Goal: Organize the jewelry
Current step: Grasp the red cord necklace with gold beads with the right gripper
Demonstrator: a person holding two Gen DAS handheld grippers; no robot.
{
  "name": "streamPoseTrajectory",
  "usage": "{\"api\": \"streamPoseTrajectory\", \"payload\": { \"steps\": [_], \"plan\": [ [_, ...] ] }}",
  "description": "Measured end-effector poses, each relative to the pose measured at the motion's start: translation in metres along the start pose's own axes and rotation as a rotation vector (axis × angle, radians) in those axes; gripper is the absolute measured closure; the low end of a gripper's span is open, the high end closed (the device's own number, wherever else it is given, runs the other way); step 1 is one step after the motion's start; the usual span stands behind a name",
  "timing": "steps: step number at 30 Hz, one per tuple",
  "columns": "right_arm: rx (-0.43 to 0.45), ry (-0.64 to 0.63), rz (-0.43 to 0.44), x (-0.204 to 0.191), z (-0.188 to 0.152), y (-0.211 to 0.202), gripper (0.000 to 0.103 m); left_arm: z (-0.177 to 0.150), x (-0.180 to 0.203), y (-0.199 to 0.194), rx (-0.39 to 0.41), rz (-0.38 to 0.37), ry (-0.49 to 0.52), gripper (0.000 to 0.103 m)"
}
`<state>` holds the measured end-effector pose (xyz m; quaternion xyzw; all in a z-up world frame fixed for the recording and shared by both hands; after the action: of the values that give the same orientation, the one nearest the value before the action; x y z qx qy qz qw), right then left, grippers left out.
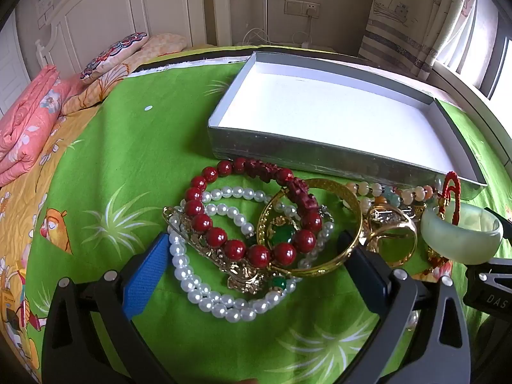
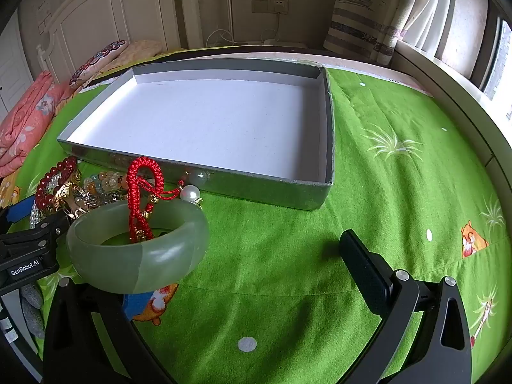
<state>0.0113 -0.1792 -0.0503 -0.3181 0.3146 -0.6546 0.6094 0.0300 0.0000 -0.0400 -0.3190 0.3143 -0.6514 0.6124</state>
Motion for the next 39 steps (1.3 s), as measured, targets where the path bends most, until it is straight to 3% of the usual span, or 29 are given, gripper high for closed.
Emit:
{"api": "streamPoseTrajectory", "payload": {
  "steps": [14, 21, 27, 32, 37, 39],
  "plan": [
    [-0.008, -0.012, 0.008, -0.002, 0.001, 0.001, 0.004, 0.0, 0.0, 0.0, -0.002, 0.001, 0.0, 0.002],
    [-0.054, -0.081, 0.105, 0.001, -0.006, -0.009, 0.004, -0.01, 0.003, -0.01, -0.031, -0.055, 0.067, 0.002],
    [0.026, -0.114, 0.194, 0.0, -0.021, -0.04, 0.004, -0.035, -0.03, -0.041, 0.037, -0.113, 0.013, 0.002],
    [0.078, -0.04, 0.317, 0.004, -0.022, -0.061, 0.004, -0.057, -0.069, -0.068, 0.081, -0.118, -0.06, 0.002],
    [0.103, -0.109, 0.305, -0.016, -0.021, -0.069, 0.004, -0.074, -0.092, -0.083, 0.098, -0.142, -0.118, 0.002],
    [0.109, -0.131, 0.296, -0.025, -0.02, -0.07, 0.009, -0.078, -0.092, -0.092, 0.115, -0.144, -0.119, 0.002]
  ]
}}
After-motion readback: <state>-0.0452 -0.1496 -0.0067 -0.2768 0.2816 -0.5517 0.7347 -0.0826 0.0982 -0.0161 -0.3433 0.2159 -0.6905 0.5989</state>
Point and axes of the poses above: each gripper's, at about its wrist camera, not at the fingertips, and y roughly the way its jaws point, x to its right, z to its top, the point moved 5 cm from there along y, roughly the way its jaws point, and after that the axes turned 3 degrees about -z, right-handed, at the moved point
